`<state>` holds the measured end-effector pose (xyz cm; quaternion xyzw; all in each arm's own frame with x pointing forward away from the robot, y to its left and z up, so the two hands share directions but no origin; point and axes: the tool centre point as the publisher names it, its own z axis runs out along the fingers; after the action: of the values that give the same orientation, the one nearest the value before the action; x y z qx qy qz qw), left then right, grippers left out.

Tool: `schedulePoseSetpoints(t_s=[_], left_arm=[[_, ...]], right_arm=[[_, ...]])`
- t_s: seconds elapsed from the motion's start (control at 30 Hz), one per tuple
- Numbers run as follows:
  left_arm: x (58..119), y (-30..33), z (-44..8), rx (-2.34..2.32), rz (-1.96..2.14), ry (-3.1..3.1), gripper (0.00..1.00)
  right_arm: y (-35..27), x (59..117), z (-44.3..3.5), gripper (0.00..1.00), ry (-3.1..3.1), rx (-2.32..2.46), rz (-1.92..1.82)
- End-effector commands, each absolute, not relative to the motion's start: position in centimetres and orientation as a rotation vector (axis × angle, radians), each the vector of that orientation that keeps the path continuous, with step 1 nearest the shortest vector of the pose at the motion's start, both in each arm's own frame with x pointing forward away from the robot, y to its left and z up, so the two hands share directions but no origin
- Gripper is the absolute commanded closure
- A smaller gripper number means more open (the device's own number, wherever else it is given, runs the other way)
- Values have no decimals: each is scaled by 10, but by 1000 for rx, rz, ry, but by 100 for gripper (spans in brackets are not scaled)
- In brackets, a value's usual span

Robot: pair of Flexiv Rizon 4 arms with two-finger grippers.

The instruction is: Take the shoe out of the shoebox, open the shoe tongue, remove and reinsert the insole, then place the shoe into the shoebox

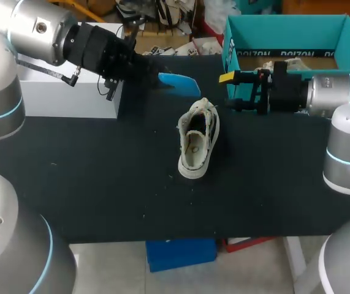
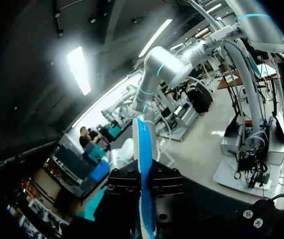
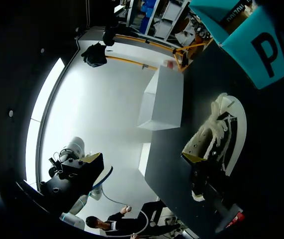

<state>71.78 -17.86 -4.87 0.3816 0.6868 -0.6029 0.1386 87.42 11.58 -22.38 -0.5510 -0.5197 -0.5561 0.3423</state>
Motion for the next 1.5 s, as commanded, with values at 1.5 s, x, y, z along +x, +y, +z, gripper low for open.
schedulePoseSetpoints(t_s=[1.5], left_arm=[[707, -183, -219, 1485, -1039, 1271, 100]], right_arm=[[117, 874, -225, 0, -1349, -1436, -1448]])
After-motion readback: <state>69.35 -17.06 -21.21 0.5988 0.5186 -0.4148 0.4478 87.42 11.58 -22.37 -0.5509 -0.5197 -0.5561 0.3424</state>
